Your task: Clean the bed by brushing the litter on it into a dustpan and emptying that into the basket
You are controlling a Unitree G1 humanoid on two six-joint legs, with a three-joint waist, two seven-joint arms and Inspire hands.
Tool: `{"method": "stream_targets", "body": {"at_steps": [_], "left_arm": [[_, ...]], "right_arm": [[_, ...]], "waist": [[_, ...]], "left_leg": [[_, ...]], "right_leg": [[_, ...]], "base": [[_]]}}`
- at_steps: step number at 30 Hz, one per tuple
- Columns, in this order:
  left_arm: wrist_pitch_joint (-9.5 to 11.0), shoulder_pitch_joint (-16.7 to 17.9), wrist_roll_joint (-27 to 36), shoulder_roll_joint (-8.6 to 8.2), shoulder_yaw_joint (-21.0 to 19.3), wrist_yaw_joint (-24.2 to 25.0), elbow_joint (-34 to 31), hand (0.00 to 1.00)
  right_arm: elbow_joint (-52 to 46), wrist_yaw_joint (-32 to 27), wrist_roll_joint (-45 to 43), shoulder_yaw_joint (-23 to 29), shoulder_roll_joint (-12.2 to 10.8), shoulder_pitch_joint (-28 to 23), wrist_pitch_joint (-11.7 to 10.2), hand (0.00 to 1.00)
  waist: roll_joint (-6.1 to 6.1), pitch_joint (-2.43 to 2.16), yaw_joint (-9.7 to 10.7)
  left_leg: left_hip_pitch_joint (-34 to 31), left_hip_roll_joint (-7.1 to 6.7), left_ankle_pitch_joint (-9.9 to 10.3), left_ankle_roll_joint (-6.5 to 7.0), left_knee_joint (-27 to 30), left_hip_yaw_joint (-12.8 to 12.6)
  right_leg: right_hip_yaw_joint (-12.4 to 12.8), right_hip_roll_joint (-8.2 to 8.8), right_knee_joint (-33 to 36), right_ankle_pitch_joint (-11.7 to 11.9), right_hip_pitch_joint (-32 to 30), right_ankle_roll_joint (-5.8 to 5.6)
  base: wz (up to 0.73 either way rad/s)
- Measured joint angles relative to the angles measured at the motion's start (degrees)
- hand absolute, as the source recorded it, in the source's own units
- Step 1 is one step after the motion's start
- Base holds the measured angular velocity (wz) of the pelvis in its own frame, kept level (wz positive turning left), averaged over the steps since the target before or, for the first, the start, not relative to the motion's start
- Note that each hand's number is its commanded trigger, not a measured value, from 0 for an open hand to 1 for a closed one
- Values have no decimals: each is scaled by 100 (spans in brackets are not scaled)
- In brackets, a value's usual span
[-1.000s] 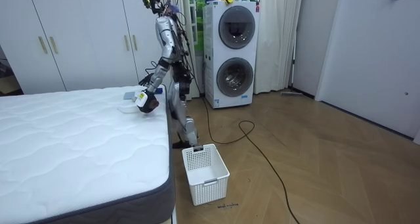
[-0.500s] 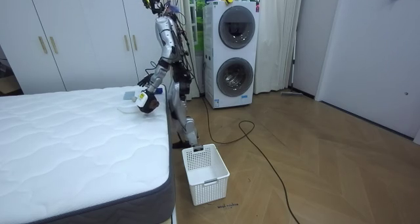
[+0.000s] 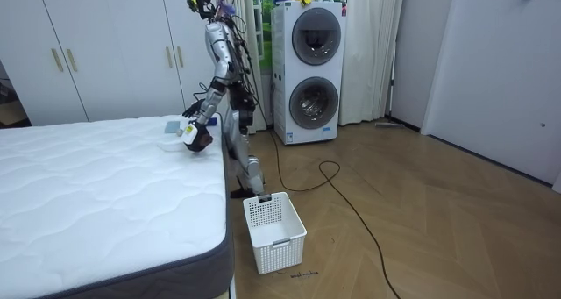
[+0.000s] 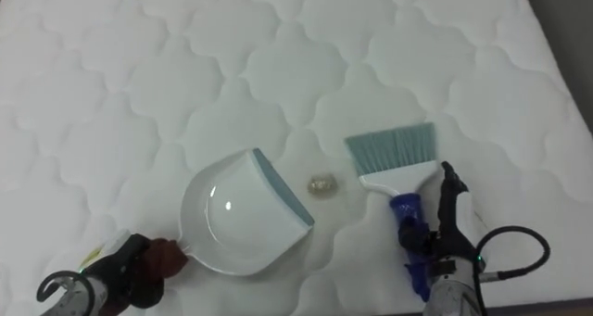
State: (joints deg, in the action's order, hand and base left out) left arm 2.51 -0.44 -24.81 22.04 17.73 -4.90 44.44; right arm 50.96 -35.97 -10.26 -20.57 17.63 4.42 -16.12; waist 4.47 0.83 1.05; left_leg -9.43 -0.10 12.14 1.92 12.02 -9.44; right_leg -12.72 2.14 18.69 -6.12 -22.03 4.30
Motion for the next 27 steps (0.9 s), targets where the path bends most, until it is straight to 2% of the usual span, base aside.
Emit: {"method": "stream_targets", "body": {"at_steps": [1,5,14,27], "left_arm": [[9,-8,-2,0,-5,-5,-1,100],[36,-16,-2,1,-14,-8,4,100],[153,-17,-73,0,-66,-8,67,100],[182,-15,-75,-1,-63,14,-19,100]], "right_arm": [[0,8,-58,0,-2,4,0,0],[-1,130,-116,-2,-14,7,0,0],[-631,539,-137,-20,-72,24,60,0],[-748,1081,28,-89,-85,115,57,0]], "waist": [[1,15,0],[-1,24,-1],[1,24,-15],[5,21,-101]], "left_leg": [[0,-1,0,0,-8,0],[-6,-2,0,0,-22,0],[-94,-1,0,0,55,30],[-91,0,0,0,70,15]], "right_leg": [[-1,2,3,-1,-6,0],[0,5,16,-4,-28,2],[-10,6,12,-4,-92,3],[0,5,17,-2,-91,5]], "base": [[0],[0],[1],[0]]}}
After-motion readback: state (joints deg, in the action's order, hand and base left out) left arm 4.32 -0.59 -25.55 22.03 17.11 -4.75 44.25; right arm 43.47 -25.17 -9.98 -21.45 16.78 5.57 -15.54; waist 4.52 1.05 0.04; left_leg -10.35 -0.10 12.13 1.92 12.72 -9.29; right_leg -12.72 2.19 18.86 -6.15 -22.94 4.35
